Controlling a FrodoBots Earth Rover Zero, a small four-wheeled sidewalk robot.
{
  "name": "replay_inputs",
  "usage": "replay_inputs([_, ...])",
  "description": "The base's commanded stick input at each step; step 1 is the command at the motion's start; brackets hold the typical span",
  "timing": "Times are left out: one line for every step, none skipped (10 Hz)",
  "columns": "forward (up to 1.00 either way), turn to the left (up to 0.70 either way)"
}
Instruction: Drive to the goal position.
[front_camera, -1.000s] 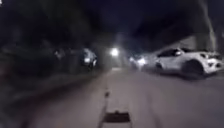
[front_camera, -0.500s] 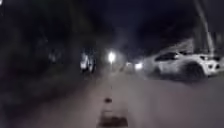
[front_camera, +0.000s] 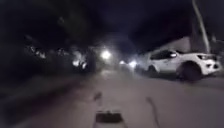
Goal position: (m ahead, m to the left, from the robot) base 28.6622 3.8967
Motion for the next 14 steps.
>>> replay_inputs([0.7,0.0])
replay_inputs([0.7,0.0])
replay_inputs([0.7,0.0])
replay_inputs([0.7,0.0])
replay_inputs([0.7,0.0])
replay_inputs([0.7,0.0])
replay_inputs([0.7,0.0])
replay_inputs([0.7,0.0])
replay_inputs([0.7,0.0])
replay_inputs([0.7,0.0])
replay_inputs([0.7,0.0])
replay_inputs([0.7,0.0])
replay_inputs([0.7,0.0])
replay_inputs([0.7,0.0])
